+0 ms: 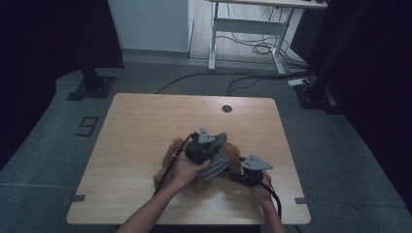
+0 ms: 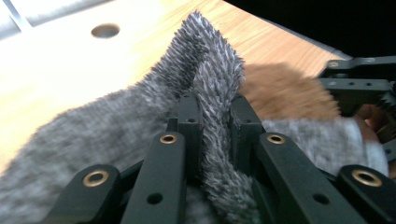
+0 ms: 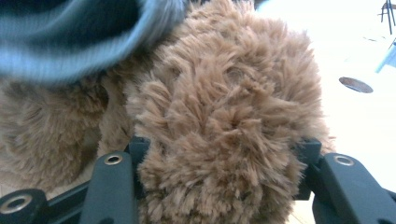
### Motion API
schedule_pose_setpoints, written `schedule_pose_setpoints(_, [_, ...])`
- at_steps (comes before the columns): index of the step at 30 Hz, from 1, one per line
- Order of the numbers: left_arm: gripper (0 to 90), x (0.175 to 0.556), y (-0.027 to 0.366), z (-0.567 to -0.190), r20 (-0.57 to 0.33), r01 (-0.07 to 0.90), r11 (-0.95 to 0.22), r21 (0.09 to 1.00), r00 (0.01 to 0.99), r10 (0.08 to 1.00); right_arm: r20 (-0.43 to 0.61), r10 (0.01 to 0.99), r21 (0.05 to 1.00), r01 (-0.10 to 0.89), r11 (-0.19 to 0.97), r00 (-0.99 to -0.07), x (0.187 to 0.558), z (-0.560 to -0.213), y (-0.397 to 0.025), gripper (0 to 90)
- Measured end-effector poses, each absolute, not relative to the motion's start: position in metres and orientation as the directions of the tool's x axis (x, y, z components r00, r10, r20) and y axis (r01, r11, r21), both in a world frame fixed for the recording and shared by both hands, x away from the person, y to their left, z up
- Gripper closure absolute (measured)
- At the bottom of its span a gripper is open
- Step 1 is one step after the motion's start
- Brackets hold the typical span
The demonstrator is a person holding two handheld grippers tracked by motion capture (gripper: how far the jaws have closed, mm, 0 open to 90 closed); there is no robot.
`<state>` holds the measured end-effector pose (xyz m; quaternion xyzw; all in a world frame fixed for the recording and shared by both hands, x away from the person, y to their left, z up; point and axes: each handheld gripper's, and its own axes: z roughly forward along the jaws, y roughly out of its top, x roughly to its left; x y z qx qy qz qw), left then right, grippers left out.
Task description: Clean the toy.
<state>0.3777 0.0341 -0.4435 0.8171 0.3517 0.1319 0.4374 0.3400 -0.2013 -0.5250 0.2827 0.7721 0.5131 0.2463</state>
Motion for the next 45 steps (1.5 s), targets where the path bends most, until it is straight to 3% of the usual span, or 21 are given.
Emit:
schedule_pose_setpoints(7, [78.0, 0.385, 0.089, -0.432, -0.119, 0.48, -0.295, 0.826, 0.66, 0.742, -0.1, 0.695, 0.93, 0.18, 0.319, -0.712, 0.34, -0.525, -0.203, 43.1])
schedule_pose_setpoints(10, [77.9, 0.386, 0.132, -0.435, -0.17, 0.524, -0.23, 0.82, 0.606, 0.777, -0.1, 0.695, 0.931, 0.18, 0.318, -0.712, 0.34, -0.525, -0.204, 42.7])
schedule_pose_setpoints(15, [78.1, 0.38, 0.162, -0.45, -0.161, 0.547, -0.212, 0.81, 0.554, 0.817, -0.093, 0.699, 0.93, 0.189, 0.315, -0.709, 0.34, -0.526, -0.205, 41.9])
schedule_pose_setpoints(18, [78.2, 0.381, 0.181, -0.484, -0.214, 0.634, -0.218, 0.742, 0.531, 0.82, -0.084, 0.699, 0.933, 0.191, 0.306, -0.71, 0.34, -0.527, -0.206, 41.9])
schedule_pose_setpoints(22, [78.3, 0.384, 0.187, -0.495, -0.282, 0.663, -0.186, 0.725, 0.532, 0.799, -0.081, 0.698, 0.934, 0.191, 0.303, -0.711, 0.34, -0.527, -0.206, 41.8])
schedule_pose_setpoints(25, [78.3, 0.384, 0.185, -0.486, -0.267, 0.647, -0.189, 0.739, 0.539, 0.799, -0.082, 0.699, 0.933, 0.192, 0.305, -0.711, 0.34, -0.527, -0.206, 41.6])
schedule_pose_setpoints(28, [78.3, 0.382, 0.175, -0.45, -0.222, 0.577, -0.193, 0.794, 0.571, 0.79, -0.085, 0.697, 0.932, 0.191, 0.309, -0.712, 0.34, -0.527, -0.206, 41.4])
schedule_pose_setpoints(33, [78.2, 0.389, 0.139, -0.414, -0.152, 0.506, -0.245, 0.827, 0.621, 0.768, -0.092, 0.698, 0.931, 0.187, 0.313, -0.71, 0.341, -0.526, -0.205, 41.0])
schedule_pose_setpoints(39, [78.0, 0.403, 0.091, -0.418, -0.141, 0.521, -0.326, 0.789, 0.67, 0.729, -0.105, 0.697, 0.93, 0.178, 0.321, -0.709, 0.341, -0.526, -0.204, 38.7])
schedule_pose_setpoints(40, [78.0, 0.405, 0.079, -0.431, -0.144, 0.539, -0.358, 0.763, 0.681, 0.718, -0.099, 0.698, 0.927, 0.189, 0.323, -0.709, 0.34, -0.526, -0.205, 30.4])
schedule_pose_setpoints(42, [78.1, 0.403, 0.076, -0.442, -0.135, 0.538, -0.372, 0.756, 0.685, 0.716, -0.062, 0.716, 0.925, 0.229, 0.303, -0.695, 0.34, -0.525, -0.207, 22.3])
schedule_pose_setpoints(45, [78.4, 0.397, 0.084, -0.455, -0.187, 0.555, -0.338, 0.76, 0.685, 0.705, 0.0, 0.724, 0.928, 0.27, 0.256, -0.689, 0.34, -0.52, -0.214, 15.8])
